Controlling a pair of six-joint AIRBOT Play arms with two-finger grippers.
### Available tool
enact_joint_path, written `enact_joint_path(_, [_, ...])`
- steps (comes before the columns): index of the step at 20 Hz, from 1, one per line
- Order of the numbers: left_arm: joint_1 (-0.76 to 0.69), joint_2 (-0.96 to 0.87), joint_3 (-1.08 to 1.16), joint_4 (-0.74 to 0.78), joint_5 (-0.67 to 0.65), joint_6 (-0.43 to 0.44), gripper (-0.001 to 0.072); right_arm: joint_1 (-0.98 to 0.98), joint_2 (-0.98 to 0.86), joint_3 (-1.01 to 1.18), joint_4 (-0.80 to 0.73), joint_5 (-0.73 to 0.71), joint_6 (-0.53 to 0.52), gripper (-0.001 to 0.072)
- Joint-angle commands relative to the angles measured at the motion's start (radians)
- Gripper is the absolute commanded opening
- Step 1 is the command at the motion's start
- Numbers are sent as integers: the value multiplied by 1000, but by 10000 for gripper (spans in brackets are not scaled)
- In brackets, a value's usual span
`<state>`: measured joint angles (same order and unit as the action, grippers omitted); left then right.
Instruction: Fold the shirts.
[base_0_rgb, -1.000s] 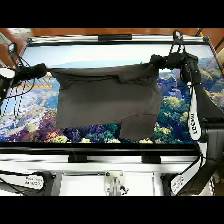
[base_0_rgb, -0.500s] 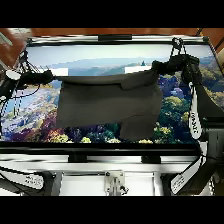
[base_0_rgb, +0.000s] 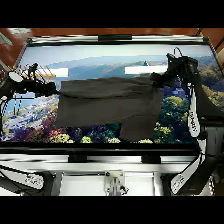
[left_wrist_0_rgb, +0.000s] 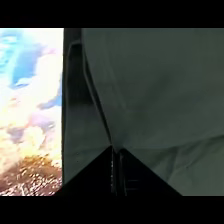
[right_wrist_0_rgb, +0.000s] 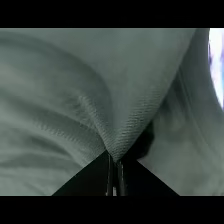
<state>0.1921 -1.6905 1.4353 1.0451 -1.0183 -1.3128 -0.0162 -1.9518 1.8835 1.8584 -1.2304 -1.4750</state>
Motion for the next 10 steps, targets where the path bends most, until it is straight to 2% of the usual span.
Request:
enact_joint_path(1, [1, -12, -1, 29, -31, -47, 33, 1, -29, 0, -40, -98, 59, 83])
enact_joint_path(4, [-2, -48, -2, 29, -84, -54, 34, 1, -48, 0, -50, -103, 79, 86])
enact_joint_path(5, [-1, -58, -2, 29, -105, -53, 35, 1, -45, 0, -45, -89, 79, 129])
enact_joint_path(6, [1, -58, -1, 29, -117, -53, 46, 0, -34, 0, -29, -77, 69, 305])
enact_joint_path(7, [8, -53, 3, 29, -127, -53, 159, -3, -16, 0, -19, -72, 34, 492])
enact_joint_path(9, [33, -39, 52, 29, -187, -53, 414, -16, 43, 0, -39, -76, -15, 514])
enact_joint_path(10, [53, -35, 92, 29, -235, -53, 475, -27, 80, 0, -68, -85, -24, 514])
